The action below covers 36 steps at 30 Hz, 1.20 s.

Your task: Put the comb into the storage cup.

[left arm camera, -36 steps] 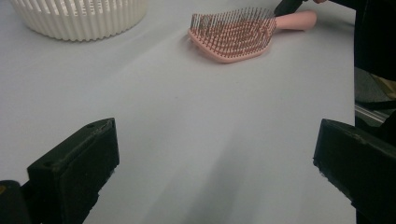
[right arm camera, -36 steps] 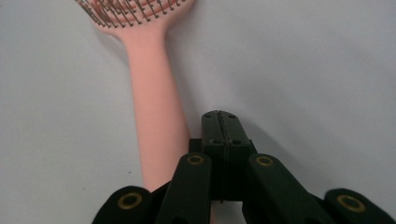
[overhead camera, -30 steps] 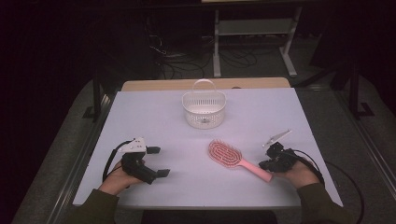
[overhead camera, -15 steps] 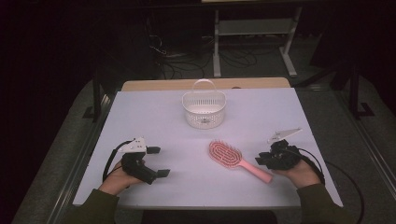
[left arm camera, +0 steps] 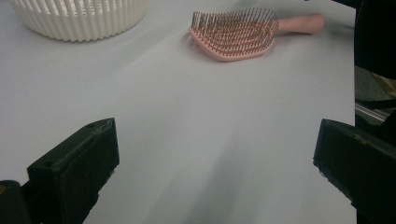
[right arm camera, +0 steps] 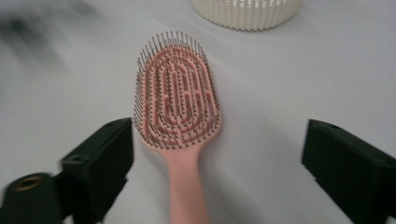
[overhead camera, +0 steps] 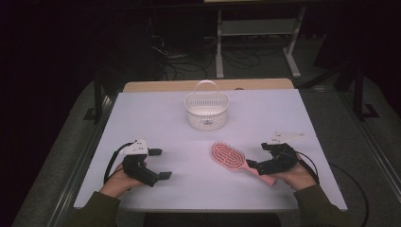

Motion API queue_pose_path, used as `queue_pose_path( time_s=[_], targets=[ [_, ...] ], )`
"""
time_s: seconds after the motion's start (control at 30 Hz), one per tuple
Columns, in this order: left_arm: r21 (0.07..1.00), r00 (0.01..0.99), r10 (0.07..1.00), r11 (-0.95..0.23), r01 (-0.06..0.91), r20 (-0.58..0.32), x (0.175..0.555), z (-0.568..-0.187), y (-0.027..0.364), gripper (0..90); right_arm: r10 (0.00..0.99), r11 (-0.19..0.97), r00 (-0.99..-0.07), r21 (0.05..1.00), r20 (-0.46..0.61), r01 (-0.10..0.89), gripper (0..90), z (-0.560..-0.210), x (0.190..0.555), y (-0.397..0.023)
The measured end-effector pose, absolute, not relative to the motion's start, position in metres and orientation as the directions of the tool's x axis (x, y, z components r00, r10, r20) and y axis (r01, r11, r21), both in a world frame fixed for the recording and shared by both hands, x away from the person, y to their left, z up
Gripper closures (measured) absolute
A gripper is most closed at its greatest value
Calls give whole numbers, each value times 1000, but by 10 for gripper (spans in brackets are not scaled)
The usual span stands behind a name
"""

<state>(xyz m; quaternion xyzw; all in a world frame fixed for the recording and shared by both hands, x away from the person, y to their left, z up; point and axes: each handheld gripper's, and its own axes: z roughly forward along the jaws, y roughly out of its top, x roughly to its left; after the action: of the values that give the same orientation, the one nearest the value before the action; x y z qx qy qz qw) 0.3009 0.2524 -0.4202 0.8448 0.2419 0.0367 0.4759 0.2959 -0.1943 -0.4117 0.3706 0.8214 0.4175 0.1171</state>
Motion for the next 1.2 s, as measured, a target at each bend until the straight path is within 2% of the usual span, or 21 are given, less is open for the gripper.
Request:
queue_pose_path(
  time_s=[0.1, 0.67, 1.2],
  targets=[
    [822, 880, 444, -430, 373, -168, 301, -420, 253, 0, 693, 368, -709, 781, 131, 505, 0, -414, 296, -193],
    [822, 878, 448, -427, 377, -170, 299, -420, 255, 0, 693, 357, -710, 796, 125, 488, 0, -411, 296, -198],
    [821, 876, 450, -426, 380, -172, 299, -421, 255, 0, 671, 358, -732, 814, 117, 458, 0, -393, 305, -190]
  ],
)
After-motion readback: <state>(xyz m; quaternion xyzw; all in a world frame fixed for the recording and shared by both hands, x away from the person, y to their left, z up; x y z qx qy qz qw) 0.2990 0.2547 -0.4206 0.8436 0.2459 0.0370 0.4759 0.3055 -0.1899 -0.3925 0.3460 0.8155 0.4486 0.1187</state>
